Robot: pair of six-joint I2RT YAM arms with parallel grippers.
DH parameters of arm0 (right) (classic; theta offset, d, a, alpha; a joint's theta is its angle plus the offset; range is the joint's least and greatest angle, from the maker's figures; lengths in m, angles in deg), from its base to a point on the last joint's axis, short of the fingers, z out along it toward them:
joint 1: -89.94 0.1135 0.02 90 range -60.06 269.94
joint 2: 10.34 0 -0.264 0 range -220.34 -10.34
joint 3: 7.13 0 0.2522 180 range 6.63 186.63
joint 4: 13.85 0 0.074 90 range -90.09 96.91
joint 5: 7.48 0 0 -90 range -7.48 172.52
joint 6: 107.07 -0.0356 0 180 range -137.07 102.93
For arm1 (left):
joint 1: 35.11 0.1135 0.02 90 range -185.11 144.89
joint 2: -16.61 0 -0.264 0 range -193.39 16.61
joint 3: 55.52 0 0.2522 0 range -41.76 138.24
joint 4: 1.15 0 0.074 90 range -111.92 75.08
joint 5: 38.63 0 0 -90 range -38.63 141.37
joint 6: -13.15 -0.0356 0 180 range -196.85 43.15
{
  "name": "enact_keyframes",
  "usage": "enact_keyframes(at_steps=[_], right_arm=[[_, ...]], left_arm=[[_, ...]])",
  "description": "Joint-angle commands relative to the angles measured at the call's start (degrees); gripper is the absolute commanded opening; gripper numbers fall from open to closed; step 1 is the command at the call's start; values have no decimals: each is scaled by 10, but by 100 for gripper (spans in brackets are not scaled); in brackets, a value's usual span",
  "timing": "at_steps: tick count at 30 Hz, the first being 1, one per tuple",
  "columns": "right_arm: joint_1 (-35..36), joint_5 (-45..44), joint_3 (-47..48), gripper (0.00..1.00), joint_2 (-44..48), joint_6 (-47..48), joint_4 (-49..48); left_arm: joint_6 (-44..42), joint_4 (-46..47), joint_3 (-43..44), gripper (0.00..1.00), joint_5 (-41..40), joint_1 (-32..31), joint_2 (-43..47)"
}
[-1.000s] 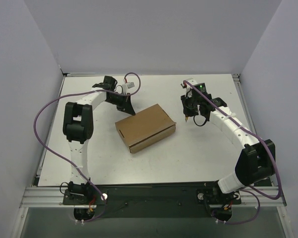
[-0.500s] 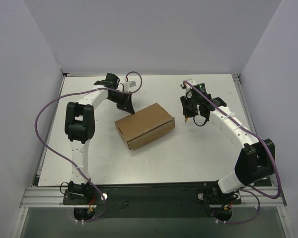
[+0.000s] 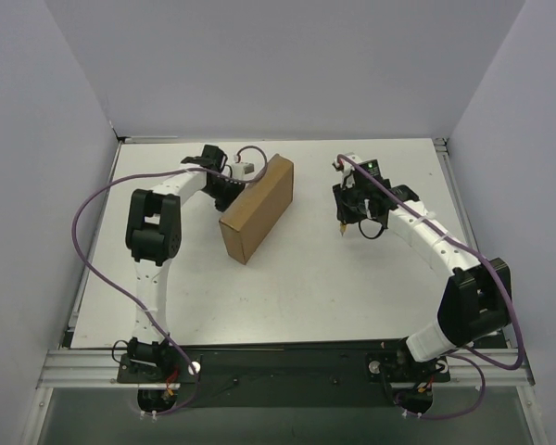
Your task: Unpack the express box
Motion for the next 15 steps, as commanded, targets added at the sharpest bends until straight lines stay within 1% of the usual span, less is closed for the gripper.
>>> enact_keyframes(at_steps=[1,5,8,11,13,14,15], right_arm=[[28,11,38,0,-27,-10,-25],[48,16,76,0,-64,-11,-33],[56,17,107,0,-93,-15,-37],[61,19,133,0,-112,-16,-36],[61,25,142,0,-115,-10,-36],[61,30,148,0,-115,-3,-33],[61,37,151,0,-113,5,-29]], left_arm=[[-2,-17,-31,0,100,-10,0],[5,-12,-64,0,146,-22,17],[26,6,-101,1,159,-25,33],[38,17,-135,3,155,-22,59],[46,24,-150,5,150,-8,71],[49,24,-152,8,149,1,81],[52,24,-152,10,147,20,84]])
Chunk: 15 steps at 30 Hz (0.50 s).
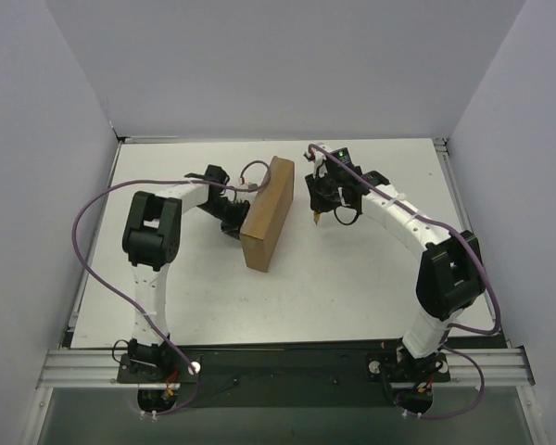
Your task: Unpack the express box
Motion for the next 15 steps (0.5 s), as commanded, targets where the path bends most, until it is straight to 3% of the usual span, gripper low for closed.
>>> enact_keyframes(at_steps=[1,8,11,12,14,15], right_arm=[[1,33,42,0,17,37,1],[0,58,75,0,88,94,26],[2,93,110,0,104,91,52],[2,105,121,0,106,86,63],[6,136,158,0,106,82,99],[17,149,168,0,106,97,113]], left_arm=[[15,6,-11,11,-5,51,47],[-31,-23,29,16,68,140,131],[-39,27,31,7,152,142,183],[-20,48,31,1,175,140,195],[24,135,28,0,236,129,222],[90,171,21,0,250,123,228]])
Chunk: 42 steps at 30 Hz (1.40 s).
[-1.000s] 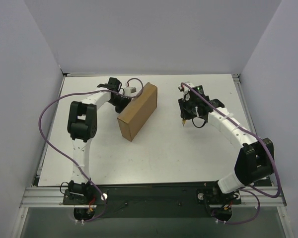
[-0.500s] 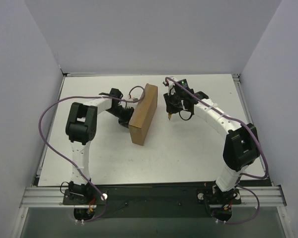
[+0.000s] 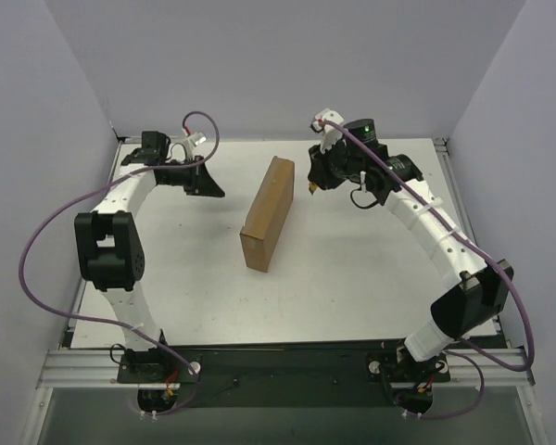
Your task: Unpack the express box
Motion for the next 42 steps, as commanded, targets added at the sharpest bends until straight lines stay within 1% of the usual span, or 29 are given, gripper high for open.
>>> enact_keyframes(at_steps=[1,2,3,4,5,6,7,8,9,12,13,15,16,18,19,22,23,24,25,26,27,29,30,33,42], right_arm=[[23,85,79,0,30,32,73],[32,91,83,0,32,49,94],[48,92,84,0,38,79,99],[57,93,83,0,41,94,102],[64,95,78,0,44,104,102],[78,104,78,0,51,112,101],[83,106,77,0,52,119,98],[88,114,73,0,53,120,95],[91,143,67,0,57,121,89],[110,161,18,0,65,94,25],[126,157,8,0,65,85,-14],[138,147,-6,0,60,52,-40],[142,143,-13,0,60,49,-75],[153,137,-37,0,62,43,-112],[156,134,-49,0,63,36,-153],[172,118,-81,0,66,4,-225],[182,114,-85,0,67,-1,-233],[187,113,-87,0,67,-2,-237],[192,109,-91,0,67,0,-237],[196,104,-94,0,68,3,-237],[200,100,-96,0,70,3,-237],[200,97,-103,0,72,3,-238],[200,95,-104,0,72,4,-238],[201,98,-106,0,73,6,-236],[201,104,-95,0,52,11,-219]], left_arm=[[125,212,16,0,158,-36,81],[153,248,7,0,175,-48,95],[213,288,-9,0,181,-54,104],[242,373,-45,0,182,-60,112],[269,409,-66,0,183,-72,125],[327,498,-85,0,188,-78,127],[354,534,-114,0,195,-84,127],[378,566,-125,0,207,-89,125],[407,610,-133,0,211,-97,122],[421,626,-147,0,211,-106,107],[424,627,-149,0,211,-106,99],[424,629,-155,0,218,-110,95],[424,628,-157,0,217,-111,93],[424,627,-164,0,215,-112,95],[423,626,-167,0,212,-115,99],[412,615,-185,0,204,-119,114],[378,596,-186,0,197,-122,118],[342,507,-177,0,184,-122,122],[299,450,-168,0,155,-127,129],[208,386,-157,0,138,-130,130],[167,288,-141,0,125,-132,131],[110,237,-139,0,98,-136,126],[103,220,-141,0,93,-136,124],[79,198,-147,0,78,-136,115],[78,195,-135,0,73,-136,88]])
